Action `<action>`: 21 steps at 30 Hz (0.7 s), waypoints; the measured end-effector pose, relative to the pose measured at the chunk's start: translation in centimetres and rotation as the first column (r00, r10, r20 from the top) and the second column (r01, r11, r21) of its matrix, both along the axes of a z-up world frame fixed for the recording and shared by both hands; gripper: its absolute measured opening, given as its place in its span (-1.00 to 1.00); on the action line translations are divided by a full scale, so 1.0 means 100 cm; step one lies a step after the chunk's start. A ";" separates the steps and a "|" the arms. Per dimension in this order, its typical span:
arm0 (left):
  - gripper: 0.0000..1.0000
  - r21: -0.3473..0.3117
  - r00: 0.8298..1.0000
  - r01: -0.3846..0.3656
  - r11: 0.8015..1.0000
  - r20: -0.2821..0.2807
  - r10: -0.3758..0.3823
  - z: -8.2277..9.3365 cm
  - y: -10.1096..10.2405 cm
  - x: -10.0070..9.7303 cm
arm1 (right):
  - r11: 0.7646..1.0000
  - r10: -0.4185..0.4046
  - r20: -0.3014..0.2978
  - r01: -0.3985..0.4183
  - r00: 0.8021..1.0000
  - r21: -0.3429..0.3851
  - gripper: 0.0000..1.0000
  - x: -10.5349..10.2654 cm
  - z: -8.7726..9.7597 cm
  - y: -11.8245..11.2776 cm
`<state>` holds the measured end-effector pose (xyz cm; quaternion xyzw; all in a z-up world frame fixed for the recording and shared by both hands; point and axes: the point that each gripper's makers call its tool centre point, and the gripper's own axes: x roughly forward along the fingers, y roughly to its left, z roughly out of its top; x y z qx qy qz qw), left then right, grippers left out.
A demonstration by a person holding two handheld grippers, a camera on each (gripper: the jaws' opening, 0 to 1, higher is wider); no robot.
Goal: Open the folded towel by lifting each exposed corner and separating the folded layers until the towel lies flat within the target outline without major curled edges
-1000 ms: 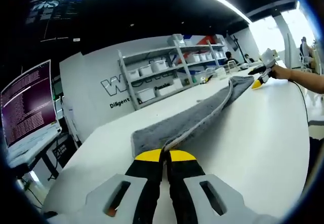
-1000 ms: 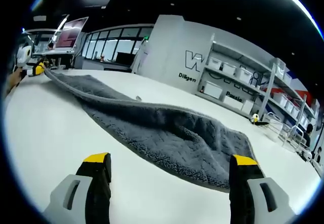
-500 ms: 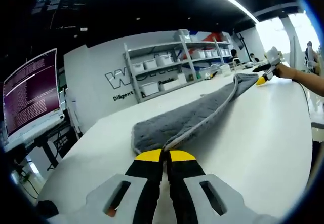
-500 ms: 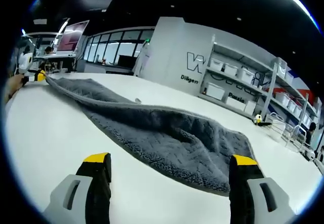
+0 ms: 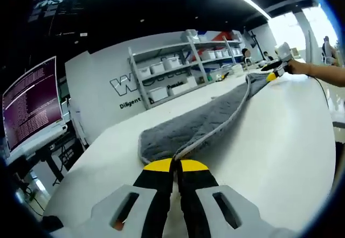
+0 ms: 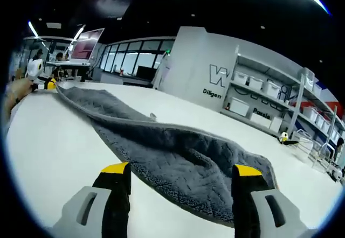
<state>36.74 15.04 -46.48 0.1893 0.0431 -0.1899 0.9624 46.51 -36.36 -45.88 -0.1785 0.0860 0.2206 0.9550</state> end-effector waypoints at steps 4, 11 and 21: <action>-0.95 -0.006 1.000 0.004 1.000 -0.003 -0.004 0.000 0.001 0.000 | 0.996 0.002 0.019 0.000 1.000 -0.086 0.30 0.006 -0.001 -0.006; -0.95 -0.019 1.000 0.011 1.000 -0.002 -0.011 0.001 0.001 0.000 | 0.992 0.021 0.054 -0.015 0.998 -0.122 0.08 0.016 0.017 0.002; -0.94 -0.017 1.000 0.028 0.999 -0.004 -0.028 0.000 -0.001 0.000 | 0.924 0.035 -0.028 -0.043 0.999 -0.380 0.18 0.046 0.014 0.025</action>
